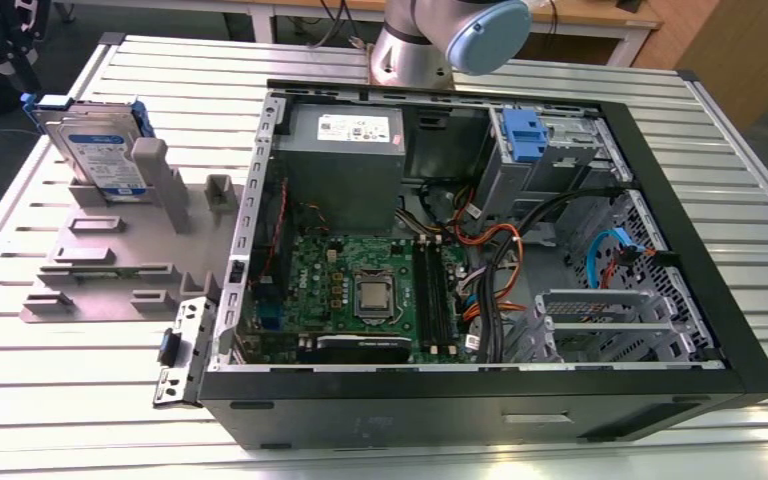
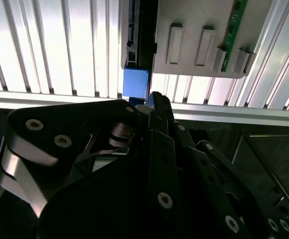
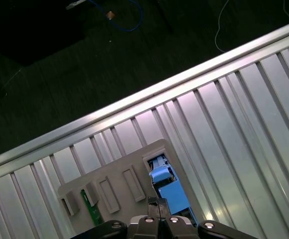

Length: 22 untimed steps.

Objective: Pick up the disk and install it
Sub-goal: 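Pick up the disk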

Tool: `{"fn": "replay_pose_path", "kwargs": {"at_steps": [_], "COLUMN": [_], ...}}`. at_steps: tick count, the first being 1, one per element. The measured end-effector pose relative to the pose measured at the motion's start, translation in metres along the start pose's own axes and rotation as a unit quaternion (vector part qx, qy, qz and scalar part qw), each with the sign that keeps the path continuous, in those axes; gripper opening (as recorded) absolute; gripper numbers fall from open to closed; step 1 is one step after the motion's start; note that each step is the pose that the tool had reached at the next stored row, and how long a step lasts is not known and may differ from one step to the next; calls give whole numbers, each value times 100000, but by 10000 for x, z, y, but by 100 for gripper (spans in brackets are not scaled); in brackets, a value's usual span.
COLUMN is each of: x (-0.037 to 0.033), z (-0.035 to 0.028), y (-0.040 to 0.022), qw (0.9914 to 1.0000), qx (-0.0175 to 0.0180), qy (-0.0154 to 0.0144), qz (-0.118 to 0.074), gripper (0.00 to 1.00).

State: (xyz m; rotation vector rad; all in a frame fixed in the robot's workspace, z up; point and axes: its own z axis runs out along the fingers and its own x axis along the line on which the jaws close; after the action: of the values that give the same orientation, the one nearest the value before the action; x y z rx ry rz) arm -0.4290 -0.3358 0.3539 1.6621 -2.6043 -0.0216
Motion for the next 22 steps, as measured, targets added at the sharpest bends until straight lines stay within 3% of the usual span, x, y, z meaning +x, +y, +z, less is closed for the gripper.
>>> {"fn": "replay_pose_path", "kwargs": {"at_steps": [22], "x": [0], "z": [0], "y": [0], "qw": [99989], "qx": [58], "qy": [58], "qz": [-1511], "gripper": [11]}}
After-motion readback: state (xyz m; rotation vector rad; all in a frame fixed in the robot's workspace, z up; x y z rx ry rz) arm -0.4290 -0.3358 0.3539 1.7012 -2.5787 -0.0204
